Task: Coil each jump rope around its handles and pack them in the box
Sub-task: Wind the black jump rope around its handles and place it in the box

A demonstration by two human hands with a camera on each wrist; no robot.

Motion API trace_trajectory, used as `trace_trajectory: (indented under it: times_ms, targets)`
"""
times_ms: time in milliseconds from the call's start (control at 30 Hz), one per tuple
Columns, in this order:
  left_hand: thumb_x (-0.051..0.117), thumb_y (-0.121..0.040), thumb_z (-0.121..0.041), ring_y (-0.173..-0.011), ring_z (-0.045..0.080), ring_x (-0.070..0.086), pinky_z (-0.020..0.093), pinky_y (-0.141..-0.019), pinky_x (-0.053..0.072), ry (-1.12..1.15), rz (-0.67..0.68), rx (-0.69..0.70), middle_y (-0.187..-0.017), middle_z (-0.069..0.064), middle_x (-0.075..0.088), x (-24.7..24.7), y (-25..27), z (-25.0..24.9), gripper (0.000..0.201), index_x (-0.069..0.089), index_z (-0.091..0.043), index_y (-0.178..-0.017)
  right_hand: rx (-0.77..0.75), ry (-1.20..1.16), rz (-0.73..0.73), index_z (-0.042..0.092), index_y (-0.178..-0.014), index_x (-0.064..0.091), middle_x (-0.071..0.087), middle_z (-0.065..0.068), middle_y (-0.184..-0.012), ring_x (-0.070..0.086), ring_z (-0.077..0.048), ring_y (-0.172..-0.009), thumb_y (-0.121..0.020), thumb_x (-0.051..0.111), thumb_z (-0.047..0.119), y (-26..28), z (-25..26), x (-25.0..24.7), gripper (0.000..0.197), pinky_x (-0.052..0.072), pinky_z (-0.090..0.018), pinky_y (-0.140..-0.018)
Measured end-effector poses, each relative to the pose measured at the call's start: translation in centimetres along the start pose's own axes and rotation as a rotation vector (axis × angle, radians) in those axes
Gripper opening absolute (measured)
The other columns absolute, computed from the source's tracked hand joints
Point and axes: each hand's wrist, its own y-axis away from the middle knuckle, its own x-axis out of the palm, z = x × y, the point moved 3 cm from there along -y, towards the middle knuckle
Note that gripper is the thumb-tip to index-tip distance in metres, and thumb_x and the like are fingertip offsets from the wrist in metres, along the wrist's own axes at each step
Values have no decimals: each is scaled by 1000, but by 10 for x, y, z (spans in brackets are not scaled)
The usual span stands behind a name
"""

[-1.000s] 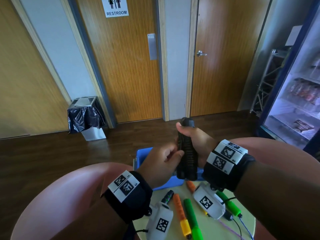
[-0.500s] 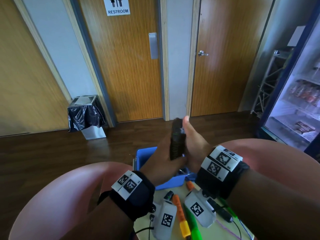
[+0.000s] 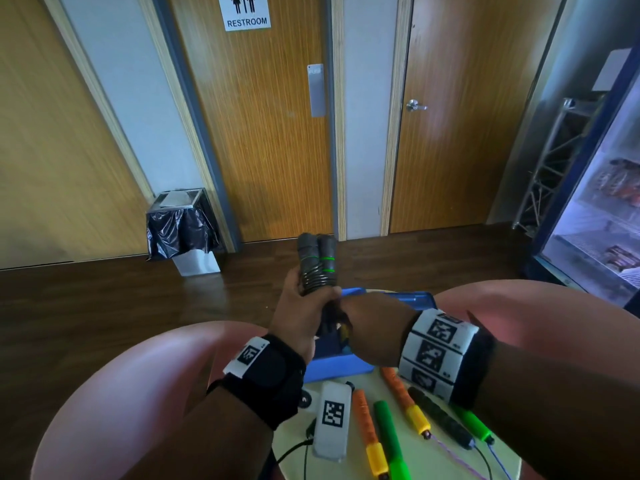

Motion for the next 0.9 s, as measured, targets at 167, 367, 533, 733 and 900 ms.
trace_trajectory:
  times_ms: [167, 367, 533, 733, 900]
  targets:
    - [62, -86, -1, -62, 21, 58, 28, -50, 44, -62, 46, -22, -81, 9, 62, -3, 5, 8, 38, 57, -27, -114, -96, 216, -24, 21, -85, 51, 46, 3, -69, 51, -24, -69, -97, 37, 35, 1, 8, -5, 22, 52, -36, -70]
    - [75, -82, -13, -59, 11, 60, 25, -48, 46, -206, 197, 110, -73, -2, 65, -10, 18, -4, 35, 63, -32, -109, -254, 411, -26, 18, -97, 67, 65, -3, -84, 61, -25, -79, -102, 32, 41, 18, 20, -15, 42, 48, -32, -68]
    - [77, -65, -36, -60, 14, 56, 28, -54, 46, -301, 289, 201, -75, -3, 64, -15, 21, -22, 39, 64, -41, -101, -294, 395, -34, 21, -104, 68, 67, -2, -89, 62, -23, -80, -102, 25, 47, 22, 22, -23, 49, 54, -37, -76]
    - [76, -68, -31, -70, 14, 61, 30, -63, 49, -335, 398, 248, -82, -4, 67, -20, 26, -26, 48, 59, -34, -113, -193, 142, 73, 19, -81, 55, 49, 5, -67, 52, -17, -74, -105, 32, 40, 28, 22, -21, 40, 48, -36, -79]
    - [76, -73, -19, -53, 8, 56, 20, -50, 44, -319, 395, 223, -71, -6, 63, -22, 28, -21, 49, 54, -24, -117, -66, -44, 126, 23, -64, 47, 44, 5, -61, 44, -7, -59, -105, 38, 37, 36, 23, -21, 44, 35, -28, -67]
